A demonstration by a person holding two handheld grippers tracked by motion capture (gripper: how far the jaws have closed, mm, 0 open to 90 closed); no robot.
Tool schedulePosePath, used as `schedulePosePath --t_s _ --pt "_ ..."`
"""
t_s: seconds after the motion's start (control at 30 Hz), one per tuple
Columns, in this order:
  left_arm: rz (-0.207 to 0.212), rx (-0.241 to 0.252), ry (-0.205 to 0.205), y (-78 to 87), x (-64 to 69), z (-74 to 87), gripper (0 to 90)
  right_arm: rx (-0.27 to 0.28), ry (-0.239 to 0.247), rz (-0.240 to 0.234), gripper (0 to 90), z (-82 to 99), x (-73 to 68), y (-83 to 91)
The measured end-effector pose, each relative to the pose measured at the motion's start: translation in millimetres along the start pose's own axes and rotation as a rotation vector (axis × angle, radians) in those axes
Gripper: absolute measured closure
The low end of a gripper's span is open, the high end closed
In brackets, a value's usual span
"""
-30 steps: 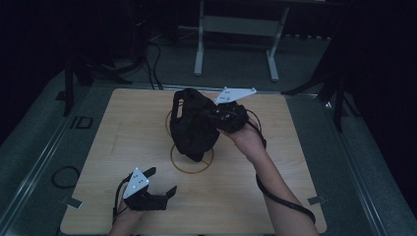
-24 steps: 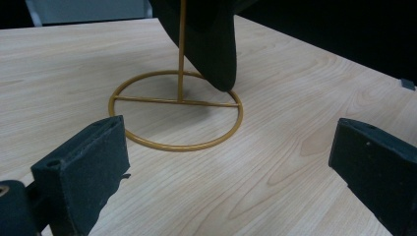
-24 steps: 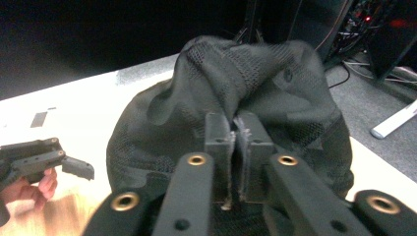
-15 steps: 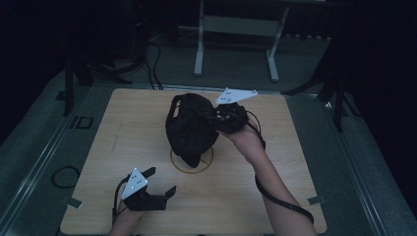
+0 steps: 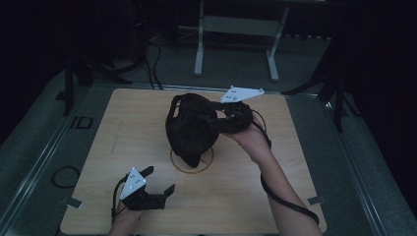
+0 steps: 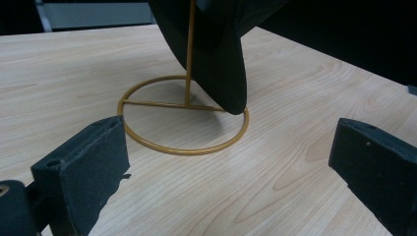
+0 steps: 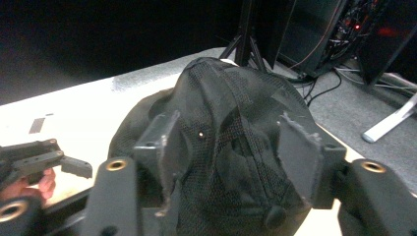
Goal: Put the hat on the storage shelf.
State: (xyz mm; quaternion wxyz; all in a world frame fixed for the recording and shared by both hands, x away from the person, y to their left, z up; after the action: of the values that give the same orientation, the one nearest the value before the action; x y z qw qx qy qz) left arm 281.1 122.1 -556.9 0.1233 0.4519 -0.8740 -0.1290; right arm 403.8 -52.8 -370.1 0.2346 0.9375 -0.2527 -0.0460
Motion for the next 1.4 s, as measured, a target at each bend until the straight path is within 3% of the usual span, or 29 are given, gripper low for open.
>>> schedulePosePath --t_s 0.3,0.37,0.93,1.4 --pt "-0.006 -0.003 0.001 -0.3 -0.5 0.9 2.1 0.011 -0.047 -0.022 19.7 8.5 5.5 10.3" --pt "-0.009 -0.007 -0.002 0.0 -1.0 1.5 2.1 0.008 -0.037 -0.036 14.4 12.2 5.0 11.7" --pt "-0.035 -0.014 -0.010 3.6 -6.7 3.6 2.1 -0.008 -0.069 0.021 13.7 49.4 25.0 31.8" --pt "-0.050 -0.023 -0.014 6.0 -12.3 4.1 2.1 -0.022 -0.093 0.048 13.7 91.5 36.4 38.4"
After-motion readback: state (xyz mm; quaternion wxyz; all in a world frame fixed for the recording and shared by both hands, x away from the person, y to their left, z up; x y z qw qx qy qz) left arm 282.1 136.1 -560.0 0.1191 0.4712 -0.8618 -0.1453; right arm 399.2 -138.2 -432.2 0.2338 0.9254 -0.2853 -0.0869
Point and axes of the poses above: each handheld gripper's, and its own axes: y roughly backward along the jaws, z roughly out of its underside, x roughly to its right, the point moved 8 cm from there along -y, roughly forward along the jaws, and after that the axes turned 3 degrees about -z, right-handed, at the moved point
